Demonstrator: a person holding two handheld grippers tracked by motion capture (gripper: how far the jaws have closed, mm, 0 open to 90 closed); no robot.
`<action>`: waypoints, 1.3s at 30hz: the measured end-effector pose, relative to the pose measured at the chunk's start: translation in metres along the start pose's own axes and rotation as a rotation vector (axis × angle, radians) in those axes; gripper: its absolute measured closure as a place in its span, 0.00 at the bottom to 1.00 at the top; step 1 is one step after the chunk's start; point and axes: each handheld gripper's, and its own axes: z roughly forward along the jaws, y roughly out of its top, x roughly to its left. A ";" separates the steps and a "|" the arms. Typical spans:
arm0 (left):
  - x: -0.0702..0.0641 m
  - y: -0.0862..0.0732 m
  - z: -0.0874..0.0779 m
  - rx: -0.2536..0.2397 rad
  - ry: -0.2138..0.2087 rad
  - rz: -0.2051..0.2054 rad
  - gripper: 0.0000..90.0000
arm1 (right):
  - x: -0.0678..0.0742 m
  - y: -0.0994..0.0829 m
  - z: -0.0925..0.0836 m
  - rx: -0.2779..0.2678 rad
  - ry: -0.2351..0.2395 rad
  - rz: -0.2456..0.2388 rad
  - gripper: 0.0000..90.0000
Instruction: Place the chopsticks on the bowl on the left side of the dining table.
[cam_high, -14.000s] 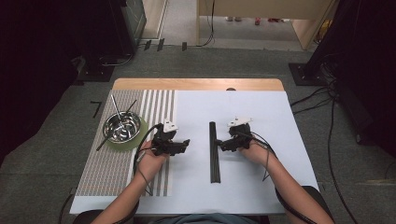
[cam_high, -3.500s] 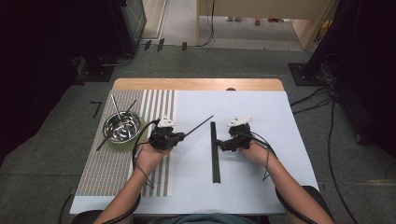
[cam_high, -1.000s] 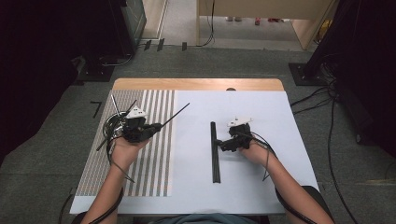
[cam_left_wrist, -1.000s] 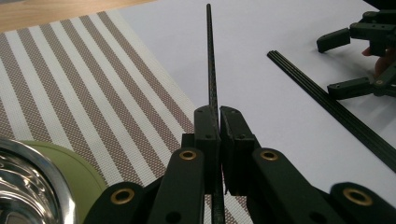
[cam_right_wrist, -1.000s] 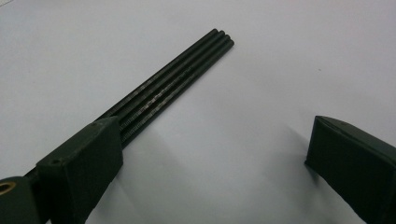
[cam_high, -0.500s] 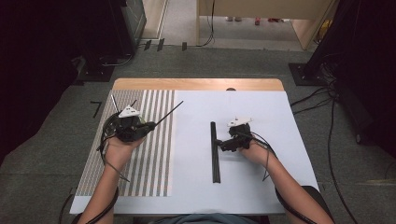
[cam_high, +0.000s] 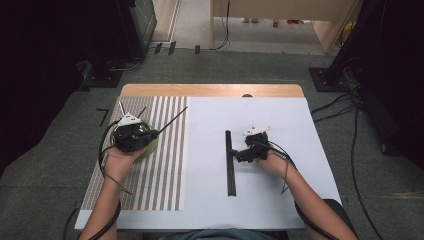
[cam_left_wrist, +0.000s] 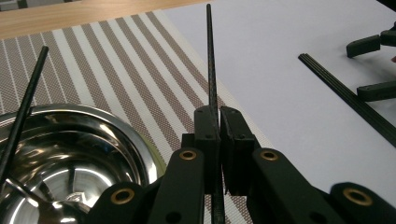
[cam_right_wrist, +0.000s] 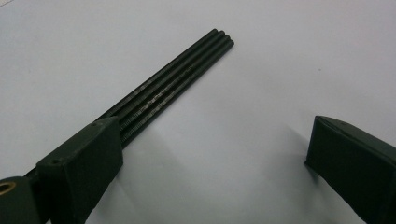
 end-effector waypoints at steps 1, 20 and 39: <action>0.001 -0.001 -0.001 -0.001 0.003 -0.001 0.97 | 0.000 0.000 0.000 0.000 -0.001 0.000 0.04; 0.016 -0.010 -0.015 0.009 0.050 -0.014 0.97 | 0.000 0.000 0.000 -0.001 0.000 0.002 0.04; 0.033 -0.017 -0.022 0.027 0.092 -0.038 0.97 | 0.000 0.000 0.000 0.000 0.000 0.001 0.04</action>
